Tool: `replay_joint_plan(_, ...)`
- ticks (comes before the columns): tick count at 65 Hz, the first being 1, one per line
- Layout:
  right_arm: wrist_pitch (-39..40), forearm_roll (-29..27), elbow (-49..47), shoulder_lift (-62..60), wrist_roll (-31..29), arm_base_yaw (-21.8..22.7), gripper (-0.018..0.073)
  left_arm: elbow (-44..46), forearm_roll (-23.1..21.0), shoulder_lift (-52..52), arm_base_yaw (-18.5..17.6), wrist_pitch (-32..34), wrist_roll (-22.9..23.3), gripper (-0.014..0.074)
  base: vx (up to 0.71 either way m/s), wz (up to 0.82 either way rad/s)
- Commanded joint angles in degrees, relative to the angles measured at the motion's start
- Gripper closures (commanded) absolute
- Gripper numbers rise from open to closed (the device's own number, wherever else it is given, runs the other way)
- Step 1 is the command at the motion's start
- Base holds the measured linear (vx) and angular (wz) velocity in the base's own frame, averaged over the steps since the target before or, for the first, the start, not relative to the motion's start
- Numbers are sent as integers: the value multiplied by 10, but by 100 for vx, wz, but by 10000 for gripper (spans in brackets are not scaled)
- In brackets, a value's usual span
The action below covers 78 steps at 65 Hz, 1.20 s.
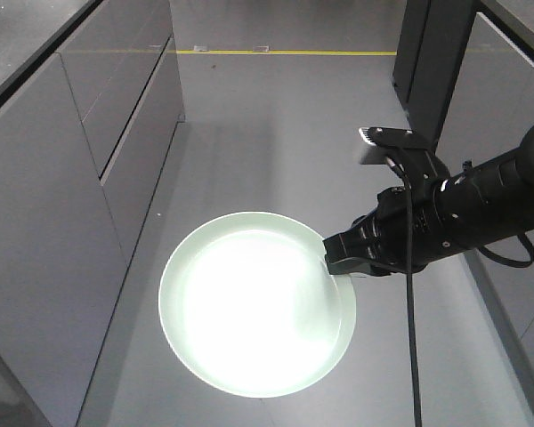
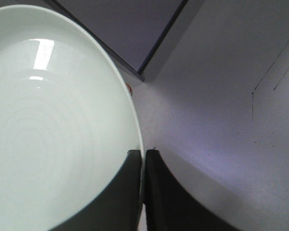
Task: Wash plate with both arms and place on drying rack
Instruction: 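Hold the plate in the right gripper while driving down the aisle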
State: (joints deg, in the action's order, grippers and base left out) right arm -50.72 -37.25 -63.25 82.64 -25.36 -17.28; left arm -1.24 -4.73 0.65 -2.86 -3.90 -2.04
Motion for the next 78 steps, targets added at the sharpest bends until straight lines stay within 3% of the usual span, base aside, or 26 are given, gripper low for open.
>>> replay_joint_plan(1, 13, -22, -15, -20, -6, 0, 561, 15, -3, 9, -1, 44, 5, 603, 13, 0)
replay_joint_plan(78, 13, -22, -15, -20, -6, 0, 561, 15, -3, 9, -1, 44, 5, 603, 13, 1)
